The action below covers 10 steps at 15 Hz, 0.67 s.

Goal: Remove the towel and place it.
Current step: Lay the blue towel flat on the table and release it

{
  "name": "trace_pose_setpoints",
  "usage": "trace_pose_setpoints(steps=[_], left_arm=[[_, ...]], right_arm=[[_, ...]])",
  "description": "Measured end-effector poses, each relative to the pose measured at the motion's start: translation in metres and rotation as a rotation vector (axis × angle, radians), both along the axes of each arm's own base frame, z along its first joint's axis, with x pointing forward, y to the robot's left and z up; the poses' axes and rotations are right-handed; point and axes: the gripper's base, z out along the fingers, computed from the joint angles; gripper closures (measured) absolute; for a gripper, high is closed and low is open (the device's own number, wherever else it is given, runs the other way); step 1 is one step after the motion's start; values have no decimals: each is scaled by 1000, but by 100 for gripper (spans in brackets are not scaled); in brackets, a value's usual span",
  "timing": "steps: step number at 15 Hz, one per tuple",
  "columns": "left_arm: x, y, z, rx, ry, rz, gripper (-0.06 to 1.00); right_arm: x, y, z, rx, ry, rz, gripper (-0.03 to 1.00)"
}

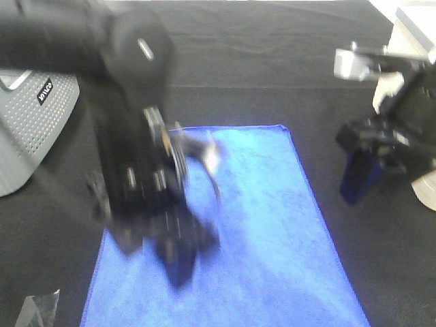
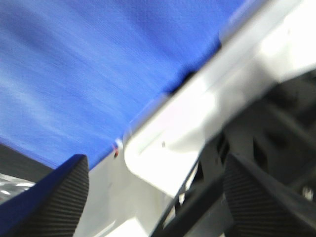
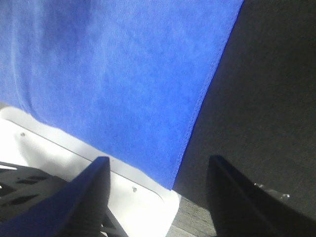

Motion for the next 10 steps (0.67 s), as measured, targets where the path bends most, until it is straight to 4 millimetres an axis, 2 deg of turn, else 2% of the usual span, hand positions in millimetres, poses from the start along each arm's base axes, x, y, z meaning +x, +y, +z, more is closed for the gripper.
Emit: trace_pose_setpoints(steps=[3,5,7,10], left_arm=[[66,48,24,-103,-120,195,22],[98,84,34,-155,-193,320,22],[118,115,36,-178,-239,402,22],[138,142,23,-178,-254,428,22]], right_arm=[[34,-26,1,38,56,-137,38],[60,-44,-1,56,64,-206,35],[87,-44,1,75,35,-205,27],[125,-40,8,95,-29,-204,20]])
